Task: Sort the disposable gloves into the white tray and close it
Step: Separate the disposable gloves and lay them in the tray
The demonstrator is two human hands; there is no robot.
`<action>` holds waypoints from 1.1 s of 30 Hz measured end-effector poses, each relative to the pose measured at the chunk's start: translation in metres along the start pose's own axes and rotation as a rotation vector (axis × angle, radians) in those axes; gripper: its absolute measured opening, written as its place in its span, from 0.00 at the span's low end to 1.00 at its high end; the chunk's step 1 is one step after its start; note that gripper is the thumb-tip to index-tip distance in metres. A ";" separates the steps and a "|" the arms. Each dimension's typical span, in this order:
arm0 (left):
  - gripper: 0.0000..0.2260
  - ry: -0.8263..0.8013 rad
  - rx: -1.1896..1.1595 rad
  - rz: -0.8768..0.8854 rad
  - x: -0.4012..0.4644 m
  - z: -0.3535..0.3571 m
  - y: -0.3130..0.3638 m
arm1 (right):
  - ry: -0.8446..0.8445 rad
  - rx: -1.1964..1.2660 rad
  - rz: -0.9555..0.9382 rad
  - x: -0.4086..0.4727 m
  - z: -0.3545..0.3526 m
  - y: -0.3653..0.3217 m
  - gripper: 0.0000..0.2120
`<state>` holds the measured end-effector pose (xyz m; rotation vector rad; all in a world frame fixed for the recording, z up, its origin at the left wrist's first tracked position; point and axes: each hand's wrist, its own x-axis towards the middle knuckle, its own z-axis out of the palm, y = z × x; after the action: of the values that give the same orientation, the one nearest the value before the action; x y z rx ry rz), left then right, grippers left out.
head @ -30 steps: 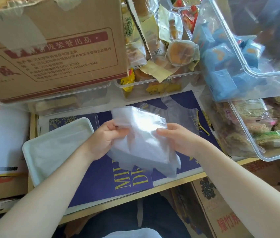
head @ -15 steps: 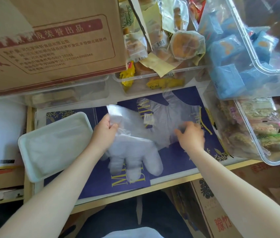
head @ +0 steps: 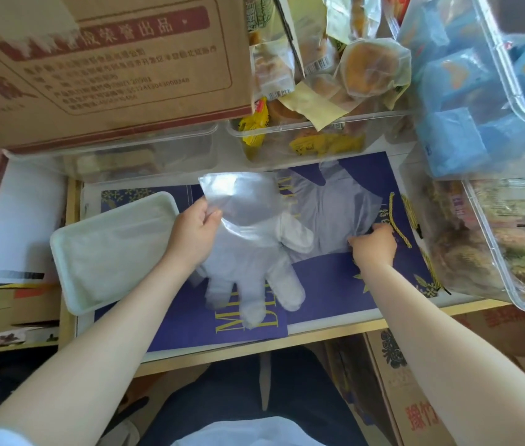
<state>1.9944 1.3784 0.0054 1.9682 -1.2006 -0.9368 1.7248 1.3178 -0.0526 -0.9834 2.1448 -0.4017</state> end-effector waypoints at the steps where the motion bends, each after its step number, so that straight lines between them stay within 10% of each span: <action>1: 0.06 0.011 -0.031 -0.002 0.000 -0.002 -0.002 | -0.020 0.061 0.017 -0.001 0.001 -0.001 0.15; 8: 0.04 0.167 -0.137 0.012 0.000 -0.020 0.005 | -0.167 0.339 0.092 -0.014 -0.006 -0.018 0.06; 18: 0.06 0.193 -0.325 0.069 -0.014 -0.012 0.025 | -0.188 0.149 -0.734 -0.124 -0.053 -0.075 0.15; 33: 0.09 -0.343 -0.763 0.097 -0.055 0.010 0.053 | -0.519 0.585 -0.391 -0.150 -0.013 -0.104 0.13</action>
<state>1.9440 1.4076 0.0563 1.1652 -0.8998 -1.4544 1.8358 1.3623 0.0859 -1.0126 1.2582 -0.8071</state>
